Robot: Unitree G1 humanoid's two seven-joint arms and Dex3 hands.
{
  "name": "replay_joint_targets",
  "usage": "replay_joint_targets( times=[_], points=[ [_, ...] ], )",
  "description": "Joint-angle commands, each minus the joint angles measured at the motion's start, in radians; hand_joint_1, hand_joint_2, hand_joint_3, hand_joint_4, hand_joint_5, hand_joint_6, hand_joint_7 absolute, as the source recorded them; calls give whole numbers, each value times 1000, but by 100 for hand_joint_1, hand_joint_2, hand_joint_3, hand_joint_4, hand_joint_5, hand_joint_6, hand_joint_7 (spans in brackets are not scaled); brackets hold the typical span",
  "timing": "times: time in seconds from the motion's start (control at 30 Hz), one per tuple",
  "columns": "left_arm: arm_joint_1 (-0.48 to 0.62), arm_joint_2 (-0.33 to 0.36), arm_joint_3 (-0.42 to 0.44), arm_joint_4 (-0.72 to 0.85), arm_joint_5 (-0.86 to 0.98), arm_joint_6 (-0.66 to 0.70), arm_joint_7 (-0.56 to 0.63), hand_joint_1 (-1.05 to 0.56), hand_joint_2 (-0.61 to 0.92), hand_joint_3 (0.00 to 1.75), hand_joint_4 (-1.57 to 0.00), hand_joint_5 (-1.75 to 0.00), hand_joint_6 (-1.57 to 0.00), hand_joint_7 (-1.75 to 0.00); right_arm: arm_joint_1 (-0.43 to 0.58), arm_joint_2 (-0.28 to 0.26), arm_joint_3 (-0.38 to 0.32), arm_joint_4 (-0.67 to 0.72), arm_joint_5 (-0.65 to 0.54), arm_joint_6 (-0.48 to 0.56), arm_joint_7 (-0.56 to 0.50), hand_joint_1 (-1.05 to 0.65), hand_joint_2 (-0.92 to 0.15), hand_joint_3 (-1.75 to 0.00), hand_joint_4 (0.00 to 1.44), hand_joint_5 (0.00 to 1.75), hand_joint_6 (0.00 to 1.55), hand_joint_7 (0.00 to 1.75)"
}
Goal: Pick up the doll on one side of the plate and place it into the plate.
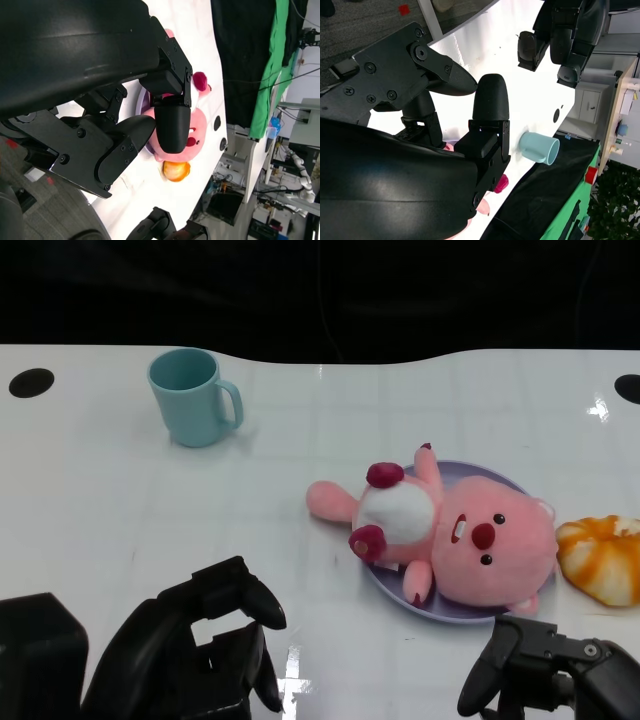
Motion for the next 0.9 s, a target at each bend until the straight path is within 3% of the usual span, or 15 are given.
replay_joint_targets(
  times=[0.03,0.9],
  points=[
    [1,22,20,31,-25,-20,-35,-22,50,132,-85,-175,-64,-175,8,-8,-11,-15,0,-13,-1,-20,-54,-108,66,170,62,136],
    [-43,52,18,115,-50,4,-53,-24,44,134,-85,-175,-69,-170,27,-3,-30,-34,16,-8,1,-17,-55,-106,64,171,60,138]
  ],
)
